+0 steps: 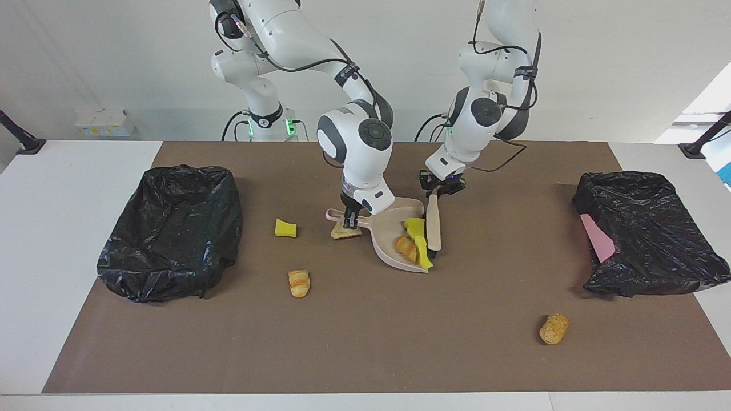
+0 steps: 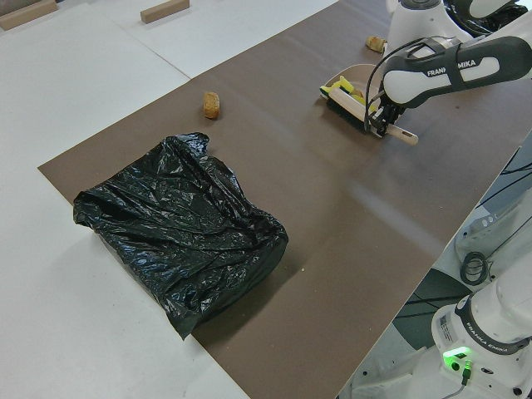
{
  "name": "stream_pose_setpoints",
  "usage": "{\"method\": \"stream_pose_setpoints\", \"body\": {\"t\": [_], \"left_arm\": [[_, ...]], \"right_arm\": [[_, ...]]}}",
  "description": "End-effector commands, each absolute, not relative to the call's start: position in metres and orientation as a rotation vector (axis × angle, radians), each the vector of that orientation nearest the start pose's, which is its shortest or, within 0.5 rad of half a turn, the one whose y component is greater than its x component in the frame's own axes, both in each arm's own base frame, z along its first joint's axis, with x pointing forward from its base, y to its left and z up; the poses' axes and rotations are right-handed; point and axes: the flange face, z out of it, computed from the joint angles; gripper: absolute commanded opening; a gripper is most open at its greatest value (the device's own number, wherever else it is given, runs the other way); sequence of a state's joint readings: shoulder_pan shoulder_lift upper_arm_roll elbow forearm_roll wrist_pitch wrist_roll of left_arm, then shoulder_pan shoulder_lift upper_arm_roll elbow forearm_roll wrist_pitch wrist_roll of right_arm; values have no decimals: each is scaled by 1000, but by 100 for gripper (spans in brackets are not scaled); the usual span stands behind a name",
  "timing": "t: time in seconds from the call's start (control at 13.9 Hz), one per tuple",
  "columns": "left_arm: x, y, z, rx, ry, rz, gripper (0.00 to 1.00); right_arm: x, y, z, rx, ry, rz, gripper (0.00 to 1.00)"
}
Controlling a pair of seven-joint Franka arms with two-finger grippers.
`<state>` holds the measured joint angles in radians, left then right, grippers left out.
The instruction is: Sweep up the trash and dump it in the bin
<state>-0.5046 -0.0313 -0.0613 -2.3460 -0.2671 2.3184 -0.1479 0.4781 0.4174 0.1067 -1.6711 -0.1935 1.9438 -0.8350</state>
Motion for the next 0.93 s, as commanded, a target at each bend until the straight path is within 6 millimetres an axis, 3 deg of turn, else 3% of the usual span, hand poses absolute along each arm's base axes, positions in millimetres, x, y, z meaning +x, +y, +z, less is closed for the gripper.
{"method": "stream_pose_setpoints", "body": {"t": [0.0,0.14,0.36,0.58,0.86], "left_arm": [[429,-284,358,-3325,370,95,0],[440,-272,371,-3333,326,100,0],[473,-232,394,-3323,220,110,0],[499,-186,407,-3274,141,56,0],[533,-116,408,-3199,35,-18,0]], "right_arm": [[546,339,353,-2350,-2261,262,0],[547,338,352,-2353,-2258,262,0],[547,338,352,-2351,-2259,265,0],[547,338,352,-2351,-2259,264,0],[548,338,353,-2354,-2257,262,0]]}}
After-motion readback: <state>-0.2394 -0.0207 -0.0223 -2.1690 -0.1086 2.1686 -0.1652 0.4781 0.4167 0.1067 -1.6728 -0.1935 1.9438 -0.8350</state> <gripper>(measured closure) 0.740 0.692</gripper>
